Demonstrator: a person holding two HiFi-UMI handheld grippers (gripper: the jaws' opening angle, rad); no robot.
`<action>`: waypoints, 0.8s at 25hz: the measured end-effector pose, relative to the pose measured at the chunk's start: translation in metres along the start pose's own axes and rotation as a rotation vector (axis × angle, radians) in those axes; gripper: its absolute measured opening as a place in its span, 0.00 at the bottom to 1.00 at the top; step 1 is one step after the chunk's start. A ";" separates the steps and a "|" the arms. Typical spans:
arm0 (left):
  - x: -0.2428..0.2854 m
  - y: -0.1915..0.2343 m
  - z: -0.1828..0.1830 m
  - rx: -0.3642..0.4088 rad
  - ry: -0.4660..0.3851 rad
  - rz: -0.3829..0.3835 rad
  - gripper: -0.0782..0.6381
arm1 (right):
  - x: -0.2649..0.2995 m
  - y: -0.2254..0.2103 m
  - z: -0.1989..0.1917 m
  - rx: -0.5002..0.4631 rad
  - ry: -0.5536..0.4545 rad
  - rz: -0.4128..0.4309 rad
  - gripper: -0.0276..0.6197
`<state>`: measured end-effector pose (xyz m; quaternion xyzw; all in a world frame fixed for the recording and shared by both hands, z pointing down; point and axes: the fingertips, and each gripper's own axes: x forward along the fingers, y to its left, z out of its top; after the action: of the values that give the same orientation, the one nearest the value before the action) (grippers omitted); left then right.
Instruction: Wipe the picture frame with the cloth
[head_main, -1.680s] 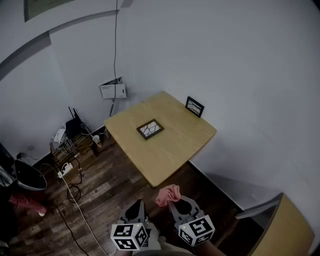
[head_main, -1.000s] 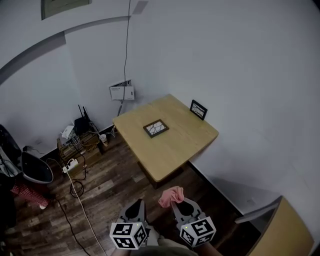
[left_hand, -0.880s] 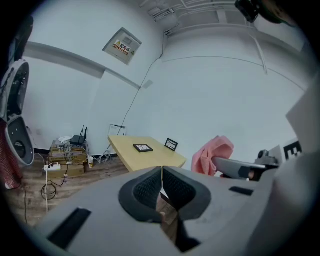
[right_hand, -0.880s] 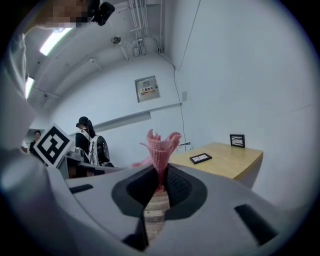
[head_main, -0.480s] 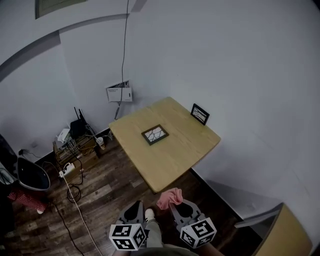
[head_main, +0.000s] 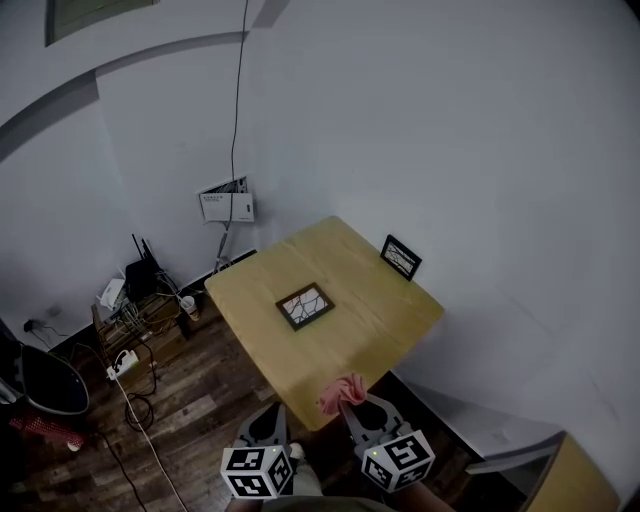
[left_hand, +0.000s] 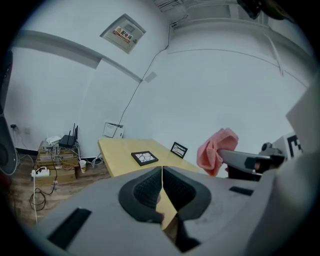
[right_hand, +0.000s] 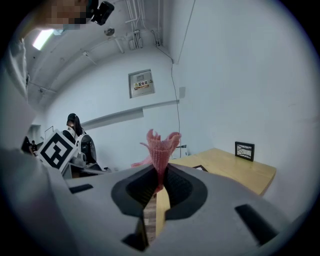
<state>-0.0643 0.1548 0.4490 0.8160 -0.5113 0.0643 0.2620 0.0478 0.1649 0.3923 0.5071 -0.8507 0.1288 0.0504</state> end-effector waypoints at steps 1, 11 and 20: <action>0.008 0.005 0.005 0.002 0.004 0.000 0.12 | 0.009 -0.004 0.005 0.000 -0.005 -0.002 0.07; 0.073 0.046 0.037 0.011 0.044 -0.018 0.12 | 0.084 -0.031 0.026 0.005 -0.016 -0.027 0.07; 0.108 0.074 0.039 -0.019 0.086 -0.047 0.12 | 0.122 -0.047 0.021 -0.022 0.030 -0.077 0.07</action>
<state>-0.0848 0.0241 0.4828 0.8218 -0.4807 0.0881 0.2931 0.0315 0.0345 0.4066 0.5368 -0.8311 0.1251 0.0736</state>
